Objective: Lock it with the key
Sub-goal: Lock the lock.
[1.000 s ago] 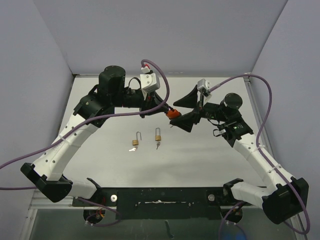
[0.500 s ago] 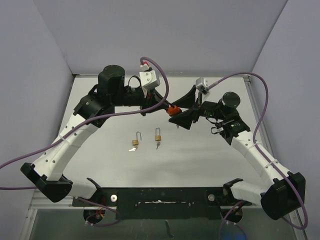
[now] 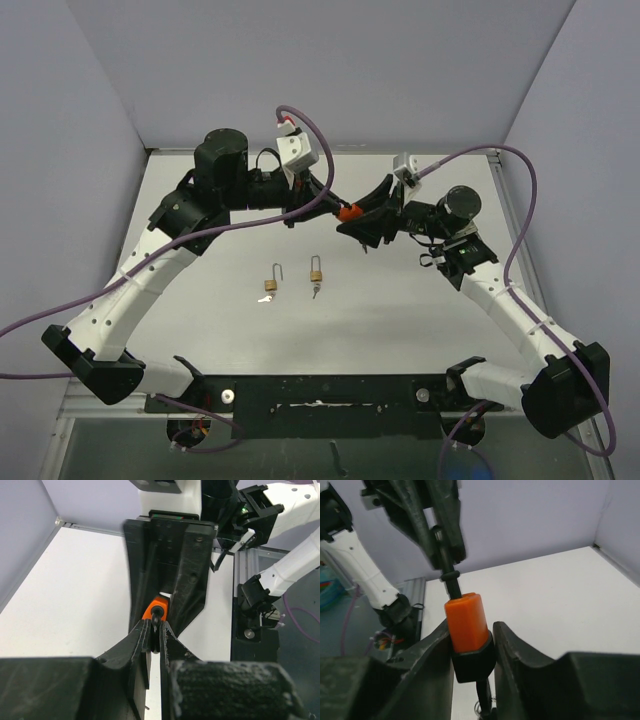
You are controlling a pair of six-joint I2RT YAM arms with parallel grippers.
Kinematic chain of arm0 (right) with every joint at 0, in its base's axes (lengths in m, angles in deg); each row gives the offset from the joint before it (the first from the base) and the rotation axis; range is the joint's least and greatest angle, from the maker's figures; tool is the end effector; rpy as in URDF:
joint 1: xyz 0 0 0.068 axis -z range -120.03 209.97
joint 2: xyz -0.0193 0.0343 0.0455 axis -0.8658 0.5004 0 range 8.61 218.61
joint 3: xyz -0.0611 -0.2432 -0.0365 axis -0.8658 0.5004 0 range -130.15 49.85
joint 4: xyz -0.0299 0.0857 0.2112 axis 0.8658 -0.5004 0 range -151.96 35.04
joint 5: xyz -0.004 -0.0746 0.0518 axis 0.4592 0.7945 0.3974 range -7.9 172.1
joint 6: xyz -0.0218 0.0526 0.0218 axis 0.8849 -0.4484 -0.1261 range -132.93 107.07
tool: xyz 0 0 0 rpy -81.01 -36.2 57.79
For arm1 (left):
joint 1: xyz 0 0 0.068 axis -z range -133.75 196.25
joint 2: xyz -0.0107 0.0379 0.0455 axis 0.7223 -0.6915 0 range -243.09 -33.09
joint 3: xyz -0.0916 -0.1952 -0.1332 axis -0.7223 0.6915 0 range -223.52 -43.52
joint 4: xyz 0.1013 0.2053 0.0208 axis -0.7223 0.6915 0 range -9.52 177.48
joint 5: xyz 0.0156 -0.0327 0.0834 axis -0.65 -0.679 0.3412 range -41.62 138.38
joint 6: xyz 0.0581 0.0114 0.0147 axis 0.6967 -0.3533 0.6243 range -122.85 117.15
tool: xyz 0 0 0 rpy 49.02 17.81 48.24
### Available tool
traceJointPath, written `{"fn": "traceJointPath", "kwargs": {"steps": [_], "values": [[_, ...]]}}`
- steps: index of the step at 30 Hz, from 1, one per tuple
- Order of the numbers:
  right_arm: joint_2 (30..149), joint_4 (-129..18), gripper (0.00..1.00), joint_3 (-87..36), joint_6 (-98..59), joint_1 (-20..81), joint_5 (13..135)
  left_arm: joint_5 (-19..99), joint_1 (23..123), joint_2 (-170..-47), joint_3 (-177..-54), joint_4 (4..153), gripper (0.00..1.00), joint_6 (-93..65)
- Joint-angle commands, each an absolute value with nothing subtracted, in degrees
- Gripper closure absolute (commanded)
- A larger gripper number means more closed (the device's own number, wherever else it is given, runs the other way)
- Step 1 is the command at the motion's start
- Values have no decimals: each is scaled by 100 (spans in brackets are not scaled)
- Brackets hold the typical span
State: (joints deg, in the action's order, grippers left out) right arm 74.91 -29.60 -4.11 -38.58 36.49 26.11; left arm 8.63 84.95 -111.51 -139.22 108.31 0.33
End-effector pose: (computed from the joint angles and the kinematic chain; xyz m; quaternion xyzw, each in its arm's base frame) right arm 0.2031 0.1295 0.3728 -0.3569 0.5565 0.5531 0.5070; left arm 0.1862 -0.1865 0.4524 0.4614 0.5979 -0.4323 0.4926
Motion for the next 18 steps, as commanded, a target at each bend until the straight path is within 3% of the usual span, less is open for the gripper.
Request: {"fn": "traceJointPath", "kwargs": {"steps": [1, 5, 18], "values": [[7503, -2549, 86, -418, -3950, 3602, 2759, 879, 8527, -10941, -13911, 10142, 100, -108], [7564, -2543, 100, -438, -3980, 3575, 2724, 915, 8527, -10899, -13796, 9935, 100, -207], [7542, -1759, 100, -572, -4425, 3577, 1989, 534, 8523, -10815, -13583, 9745, 100, -99]]}}
